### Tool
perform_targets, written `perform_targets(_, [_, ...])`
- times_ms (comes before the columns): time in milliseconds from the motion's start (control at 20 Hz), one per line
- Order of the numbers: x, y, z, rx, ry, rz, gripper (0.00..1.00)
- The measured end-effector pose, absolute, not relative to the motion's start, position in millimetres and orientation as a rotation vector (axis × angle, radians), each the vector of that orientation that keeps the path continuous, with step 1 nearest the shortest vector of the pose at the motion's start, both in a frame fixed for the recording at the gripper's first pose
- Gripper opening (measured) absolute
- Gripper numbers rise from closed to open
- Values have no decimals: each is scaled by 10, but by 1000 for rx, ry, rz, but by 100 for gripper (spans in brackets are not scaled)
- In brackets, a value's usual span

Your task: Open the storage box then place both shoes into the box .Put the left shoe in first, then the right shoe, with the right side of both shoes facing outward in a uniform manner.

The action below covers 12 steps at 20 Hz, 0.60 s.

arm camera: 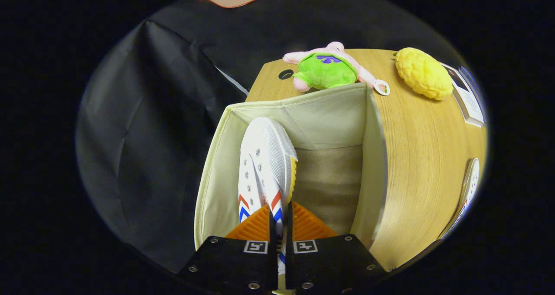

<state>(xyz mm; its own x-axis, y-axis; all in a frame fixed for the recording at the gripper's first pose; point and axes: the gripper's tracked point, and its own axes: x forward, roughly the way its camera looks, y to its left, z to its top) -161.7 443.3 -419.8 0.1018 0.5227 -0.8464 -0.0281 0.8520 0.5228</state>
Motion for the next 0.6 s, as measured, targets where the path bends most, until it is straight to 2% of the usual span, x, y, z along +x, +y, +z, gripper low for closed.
perform_targets(200, [-1709, 4432, -4159, 456, 1495, 392, 7])
perform_targets(600, [-1898, 4459, -4165, 616, 1616, 203, 7])
